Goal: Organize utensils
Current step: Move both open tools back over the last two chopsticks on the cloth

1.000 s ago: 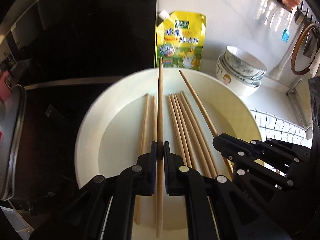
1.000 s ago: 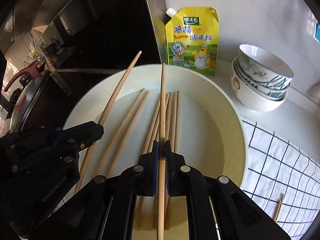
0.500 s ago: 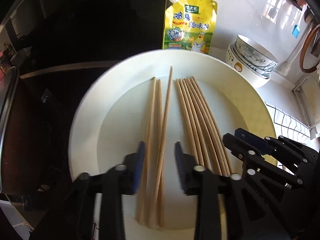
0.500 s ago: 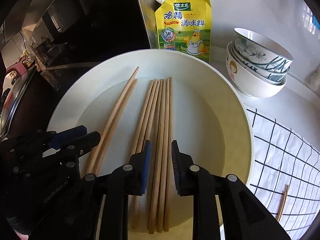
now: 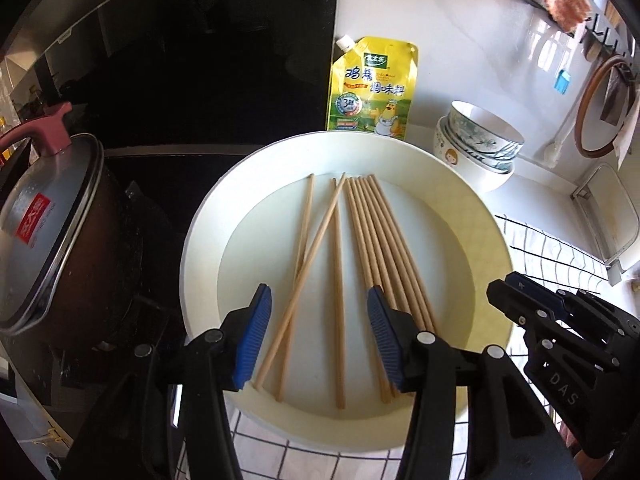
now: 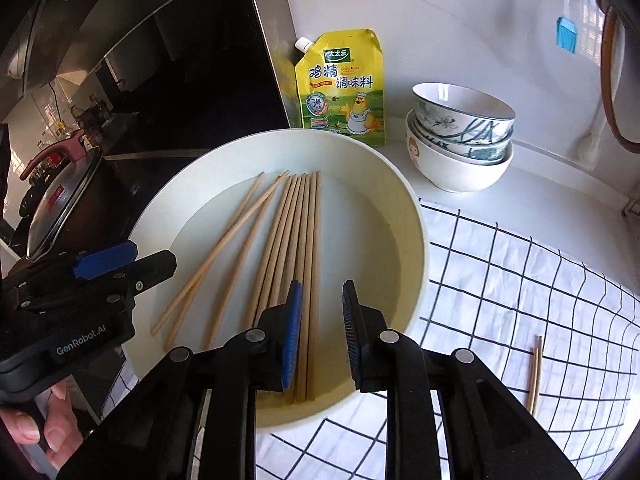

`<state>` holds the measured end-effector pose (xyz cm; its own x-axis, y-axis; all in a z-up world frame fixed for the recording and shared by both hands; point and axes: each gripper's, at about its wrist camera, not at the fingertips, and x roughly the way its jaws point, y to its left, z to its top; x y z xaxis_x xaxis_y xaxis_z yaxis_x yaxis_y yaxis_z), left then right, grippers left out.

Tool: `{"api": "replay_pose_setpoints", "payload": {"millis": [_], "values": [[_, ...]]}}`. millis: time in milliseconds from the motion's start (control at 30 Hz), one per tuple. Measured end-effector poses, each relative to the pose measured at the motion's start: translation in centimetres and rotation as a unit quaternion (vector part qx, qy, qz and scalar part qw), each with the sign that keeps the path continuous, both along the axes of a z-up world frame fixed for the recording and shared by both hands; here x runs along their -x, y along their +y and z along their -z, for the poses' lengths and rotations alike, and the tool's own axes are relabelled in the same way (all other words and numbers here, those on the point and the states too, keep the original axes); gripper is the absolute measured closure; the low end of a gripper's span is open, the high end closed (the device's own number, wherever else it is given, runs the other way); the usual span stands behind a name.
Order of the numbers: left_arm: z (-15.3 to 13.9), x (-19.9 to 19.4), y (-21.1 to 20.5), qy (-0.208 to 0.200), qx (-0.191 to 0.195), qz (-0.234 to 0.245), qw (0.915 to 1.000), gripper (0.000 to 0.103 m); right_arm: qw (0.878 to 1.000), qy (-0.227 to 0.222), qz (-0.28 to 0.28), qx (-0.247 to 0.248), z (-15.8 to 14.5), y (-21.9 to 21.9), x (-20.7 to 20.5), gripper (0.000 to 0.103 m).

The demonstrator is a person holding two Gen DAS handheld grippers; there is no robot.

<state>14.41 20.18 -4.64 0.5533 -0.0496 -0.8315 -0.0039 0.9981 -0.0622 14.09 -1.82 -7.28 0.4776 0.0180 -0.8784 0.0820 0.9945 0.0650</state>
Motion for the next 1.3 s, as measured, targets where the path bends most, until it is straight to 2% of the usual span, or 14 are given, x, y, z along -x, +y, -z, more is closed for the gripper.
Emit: {"api": "replay_pose_setpoints", "payload": {"millis": [367, 667, 800, 1000, 1300], "values": [[-0.6, 4.1, -6.8, -0.003, 0.002, 0.052, 0.9987, 0.053, 0.999, -0.013, 0.042, 0.016, -2.6, -5.1, 7.7, 0.082], [-0.5, 6.3, -13.0, -0.001, 0.018, 0.085, 0.9962, 0.053, 0.996, 0.002, 0.082, 0.03, -2.6, -10.6, 13.3, 0.082], [0.1, 7.2, -15.6, 0.008, 0.022, 0.098, 0.9949, 0.053, 0.994, 0.013, 0.098, 0.037, -1.8, -13.0, 15.3, 0.08], [2.4, 8.2, -19.0, 0.036, 0.016, 0.116, 0.9924, 0.053, 0.992, 0.044, 0.113, 0.035, 0.9, -15.8, 17.4, 0.078], [4.2, 8.7, -20.7, 0.049, 0.002, 0.113, 0.9924, 0.053, 0.993, 0.066, 0.096, 0.027, 4.1, -16.3, 18.2, 0.077]]}}
